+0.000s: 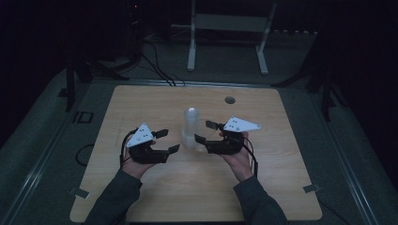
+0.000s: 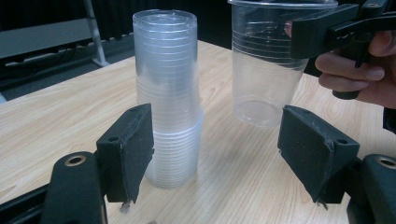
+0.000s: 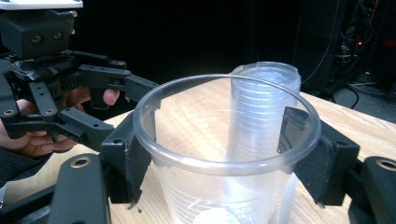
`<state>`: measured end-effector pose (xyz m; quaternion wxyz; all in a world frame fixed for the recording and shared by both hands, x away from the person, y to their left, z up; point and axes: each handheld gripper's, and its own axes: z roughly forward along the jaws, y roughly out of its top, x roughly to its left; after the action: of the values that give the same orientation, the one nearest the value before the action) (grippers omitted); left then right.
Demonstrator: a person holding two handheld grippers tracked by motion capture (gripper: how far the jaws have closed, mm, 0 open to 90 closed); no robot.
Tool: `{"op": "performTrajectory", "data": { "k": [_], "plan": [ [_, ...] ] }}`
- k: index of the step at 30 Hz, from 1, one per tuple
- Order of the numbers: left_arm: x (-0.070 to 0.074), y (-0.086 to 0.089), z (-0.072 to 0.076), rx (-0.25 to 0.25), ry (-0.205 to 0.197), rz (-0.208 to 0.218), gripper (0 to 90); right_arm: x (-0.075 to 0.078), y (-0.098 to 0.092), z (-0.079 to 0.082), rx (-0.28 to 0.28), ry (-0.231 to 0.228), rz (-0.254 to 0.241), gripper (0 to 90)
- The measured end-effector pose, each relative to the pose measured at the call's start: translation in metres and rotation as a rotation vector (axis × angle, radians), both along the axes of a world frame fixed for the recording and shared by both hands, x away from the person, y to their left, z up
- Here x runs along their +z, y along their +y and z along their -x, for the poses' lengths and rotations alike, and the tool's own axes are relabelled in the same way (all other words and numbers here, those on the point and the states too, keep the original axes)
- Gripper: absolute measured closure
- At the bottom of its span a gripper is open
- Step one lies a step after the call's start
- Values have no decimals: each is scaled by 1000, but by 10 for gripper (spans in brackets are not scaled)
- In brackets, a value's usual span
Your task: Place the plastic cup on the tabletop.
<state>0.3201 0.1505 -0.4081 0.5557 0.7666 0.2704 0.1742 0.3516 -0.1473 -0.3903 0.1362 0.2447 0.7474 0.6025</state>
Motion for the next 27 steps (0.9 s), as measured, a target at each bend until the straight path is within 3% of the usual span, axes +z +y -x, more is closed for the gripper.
{"op": "performTrajectory", "data": {
  "k": [27],
  "plan": [
    [1,0,0,2,-1,1,271,-15,-9,-6,-37,15,0,276]
  ]
}}
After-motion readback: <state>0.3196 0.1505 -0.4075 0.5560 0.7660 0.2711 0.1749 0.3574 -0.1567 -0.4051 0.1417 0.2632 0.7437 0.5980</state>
